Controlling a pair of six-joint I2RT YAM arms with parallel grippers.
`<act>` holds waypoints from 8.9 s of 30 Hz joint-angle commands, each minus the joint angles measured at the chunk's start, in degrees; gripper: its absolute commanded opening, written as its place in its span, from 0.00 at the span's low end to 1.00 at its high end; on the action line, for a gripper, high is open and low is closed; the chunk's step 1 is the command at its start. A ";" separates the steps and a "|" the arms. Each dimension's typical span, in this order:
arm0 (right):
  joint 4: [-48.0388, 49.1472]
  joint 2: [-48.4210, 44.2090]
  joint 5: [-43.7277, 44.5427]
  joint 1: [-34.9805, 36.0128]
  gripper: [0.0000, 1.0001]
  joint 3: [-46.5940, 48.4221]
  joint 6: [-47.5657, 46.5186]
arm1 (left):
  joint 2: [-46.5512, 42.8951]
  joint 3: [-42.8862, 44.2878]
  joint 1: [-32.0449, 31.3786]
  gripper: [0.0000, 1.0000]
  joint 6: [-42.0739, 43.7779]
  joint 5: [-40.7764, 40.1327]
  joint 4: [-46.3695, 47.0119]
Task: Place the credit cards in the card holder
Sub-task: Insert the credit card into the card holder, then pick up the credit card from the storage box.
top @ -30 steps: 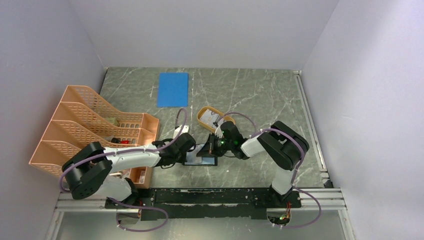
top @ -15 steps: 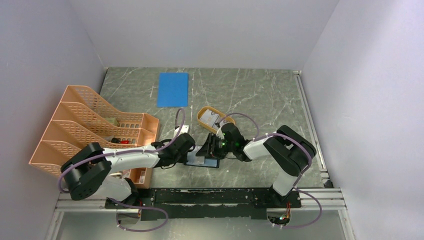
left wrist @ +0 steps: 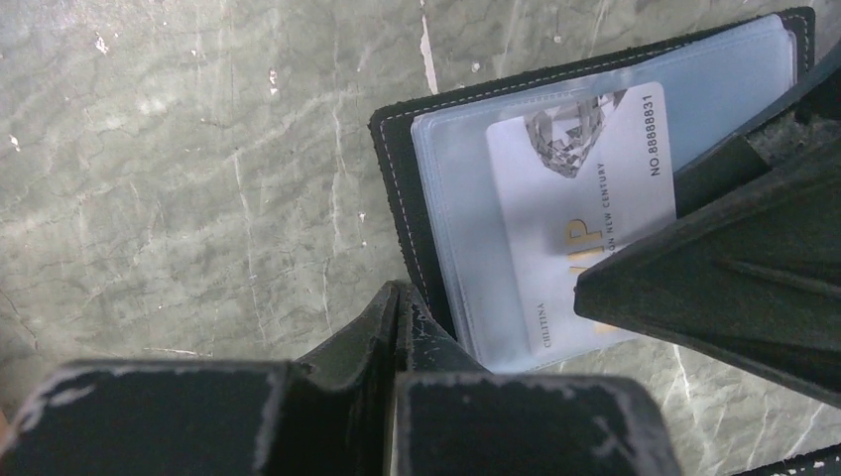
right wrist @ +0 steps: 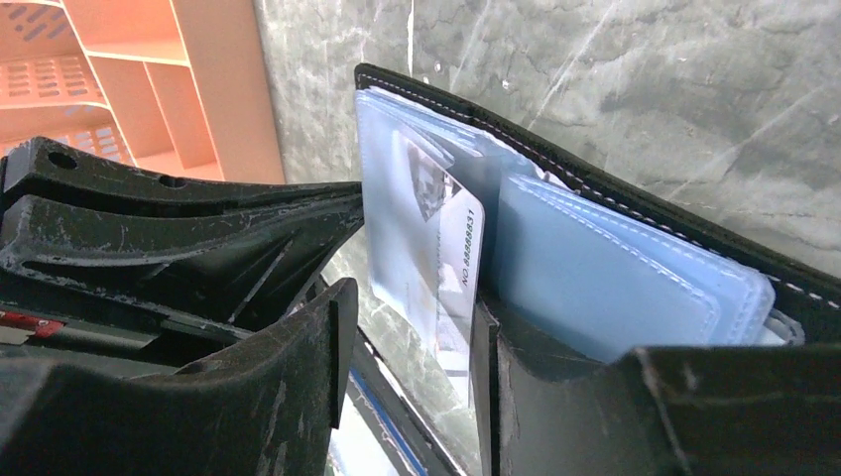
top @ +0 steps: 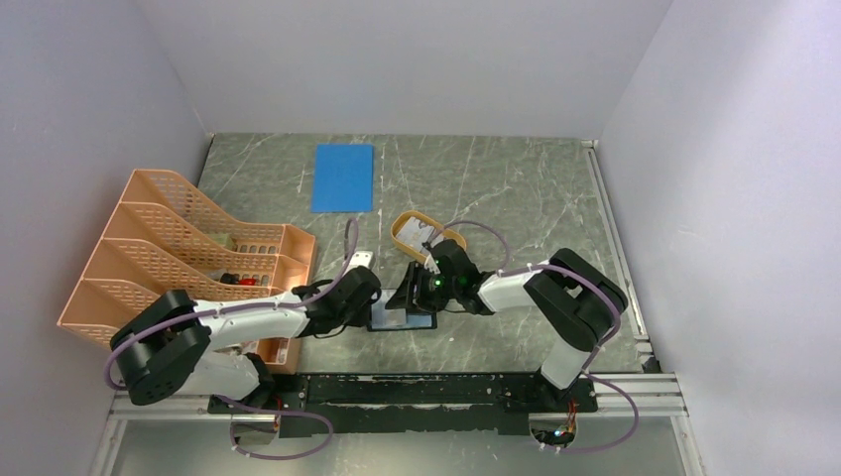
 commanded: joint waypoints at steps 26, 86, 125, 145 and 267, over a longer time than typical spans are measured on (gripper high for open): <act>-34.36 -4.23 22.45 4.66 0.54 14.54 -14.36 | -4.77 -3.76 -0.32 0.05 -1.45 3.68 1.55; -34.24 -11.08 27.24 0.13 0.68 10.20 -12.76 | 12.14 0.40 6.33 0.05 -4.34 18.20 16.97; -35.84 -6.58 29.37 -0.68 0.11 11.14 -20.22 | 6.43 4.26 6.34 0.05 -2.20 10.26 4.76; -35.01 -5.91 27.60 2.75 0.12 13.24 -20.45 | 9.77 3.65 6.40 0.05 -1.71 15.08 9.02; -6.21 7.16 21.28 -14.38 0.44 19.69 -0.93 | -17.34 6.90 6.71 0.64 9.11 -0.86 -1.22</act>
